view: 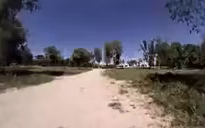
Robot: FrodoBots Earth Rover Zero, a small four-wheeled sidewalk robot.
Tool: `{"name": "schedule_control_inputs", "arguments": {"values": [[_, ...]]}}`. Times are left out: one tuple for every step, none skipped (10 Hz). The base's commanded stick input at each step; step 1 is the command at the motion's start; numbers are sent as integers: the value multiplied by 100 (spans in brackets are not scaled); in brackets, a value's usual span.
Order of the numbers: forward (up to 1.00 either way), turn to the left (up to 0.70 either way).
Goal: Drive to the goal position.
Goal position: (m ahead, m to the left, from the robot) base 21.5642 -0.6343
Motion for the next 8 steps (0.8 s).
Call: {"name": "schedule_control_inputs", "arguments": {"values": [[85, 0], [85, 0], [85, 0], [85, 0], [85, 0], [85, 0], [85, 0], [85, 0]]}}
